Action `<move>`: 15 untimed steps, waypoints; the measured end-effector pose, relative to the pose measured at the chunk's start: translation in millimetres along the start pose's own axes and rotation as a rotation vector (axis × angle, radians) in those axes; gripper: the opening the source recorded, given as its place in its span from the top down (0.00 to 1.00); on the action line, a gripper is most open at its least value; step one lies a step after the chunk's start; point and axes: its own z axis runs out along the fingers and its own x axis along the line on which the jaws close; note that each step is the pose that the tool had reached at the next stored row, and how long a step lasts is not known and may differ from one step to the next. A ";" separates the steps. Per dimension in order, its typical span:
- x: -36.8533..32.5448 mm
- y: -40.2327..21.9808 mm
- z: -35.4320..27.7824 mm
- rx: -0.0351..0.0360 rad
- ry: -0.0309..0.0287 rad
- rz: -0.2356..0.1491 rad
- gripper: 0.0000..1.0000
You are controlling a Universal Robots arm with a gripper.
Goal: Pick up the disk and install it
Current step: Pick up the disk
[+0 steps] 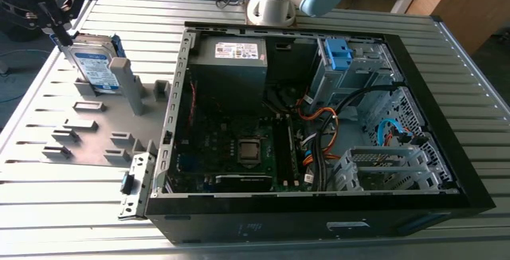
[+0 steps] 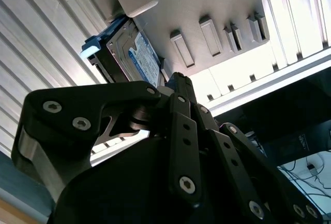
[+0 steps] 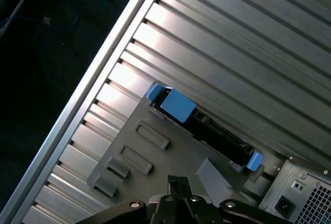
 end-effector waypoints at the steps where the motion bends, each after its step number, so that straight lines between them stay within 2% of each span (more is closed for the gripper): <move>1: 0.0 0.0 0.0 0.0000 0.0001 -0.002 0.89; 15: 0.0 0.0 0.0 -0.0003 0.0007 -0.031 0.89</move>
